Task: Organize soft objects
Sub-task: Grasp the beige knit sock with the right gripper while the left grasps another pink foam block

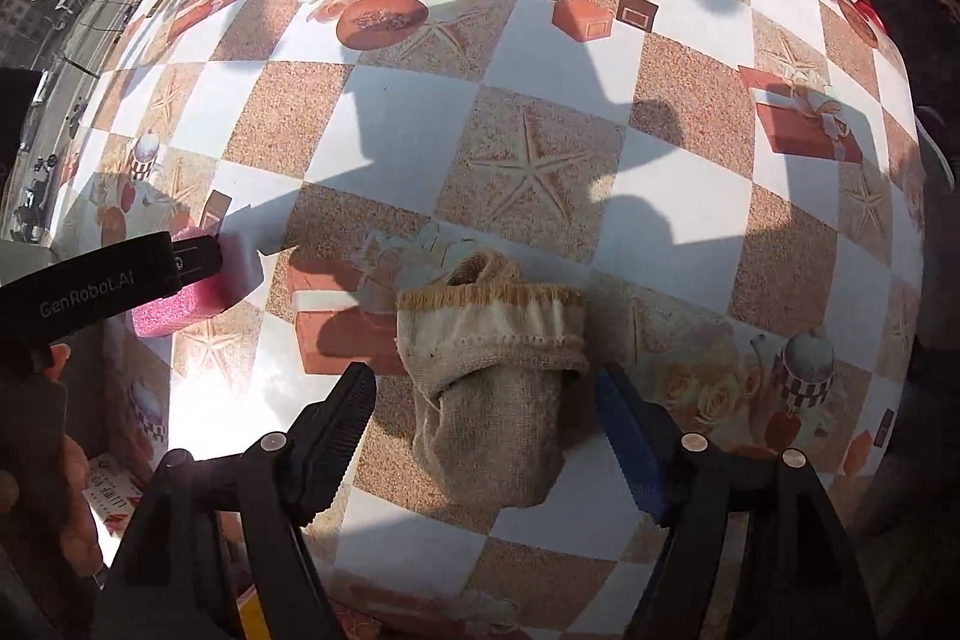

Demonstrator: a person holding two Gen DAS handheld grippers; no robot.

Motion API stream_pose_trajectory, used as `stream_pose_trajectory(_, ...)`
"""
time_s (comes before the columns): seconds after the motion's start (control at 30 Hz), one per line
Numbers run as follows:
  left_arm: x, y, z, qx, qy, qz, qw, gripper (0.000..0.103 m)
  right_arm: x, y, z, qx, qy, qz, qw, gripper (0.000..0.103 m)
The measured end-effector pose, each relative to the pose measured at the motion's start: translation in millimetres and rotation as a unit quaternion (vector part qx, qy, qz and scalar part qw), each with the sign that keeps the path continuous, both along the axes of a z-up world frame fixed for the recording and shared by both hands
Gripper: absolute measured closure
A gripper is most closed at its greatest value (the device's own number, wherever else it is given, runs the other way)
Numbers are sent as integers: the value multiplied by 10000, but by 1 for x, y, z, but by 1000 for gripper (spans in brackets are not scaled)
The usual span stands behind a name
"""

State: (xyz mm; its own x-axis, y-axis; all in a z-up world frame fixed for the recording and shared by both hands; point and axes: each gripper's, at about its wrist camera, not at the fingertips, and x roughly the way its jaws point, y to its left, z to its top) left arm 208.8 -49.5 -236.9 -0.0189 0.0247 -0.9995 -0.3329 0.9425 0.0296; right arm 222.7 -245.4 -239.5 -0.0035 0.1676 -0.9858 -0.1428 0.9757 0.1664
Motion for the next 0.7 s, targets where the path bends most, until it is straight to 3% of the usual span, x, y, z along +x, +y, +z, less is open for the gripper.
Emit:
stream_pose_trajectory(0.13, 2, 0, -5, -104, -11, -16, 9999, 0, 7, 5, -16, -203, 119, 120, 9997, 25)
stream_pose_trajectory(0.2, 7, -1, -6, -149, -23, -127, 9998, 0, 9, 6, -18, -241, 85, 154, 9996, 16)
stream_pose_trajectory(0.23, 10, -1, -6, -144, -33, -176, 9997, 0, 9, 6, -22, -198, 195, 165, 9995, 3)
stream_pose_trajectory(0.27, 12, -1, -5, -141, -44, -215, 9997, 0, 6, 14, -25, -271, 189, 244, 9992, 0)
stream_pose_trajectory(0.37, 14, -1, -5, -134, -63, -203, 9997, 0, 3, 22, -27, -486, 196, 569, 9970, 0)
stream_pose_trajectory(0.57, 11, -3, -6, -133, -55, -243, 9996, 0, 1, 20, -28, -451, 85, 443, 9980, 0)
stream_pose_trajectory(0.67, 10, -6, -5, -123, 70, -387, 9992, 1, -2, 35, -28, -510, 357, 605, 9962, 0)
stream_pose_trajectory(0.7, 10, -9, -2, -114, 47, -440, 9990, 6, 2, 39, -25, -521, 418, 556, 9962, 0)
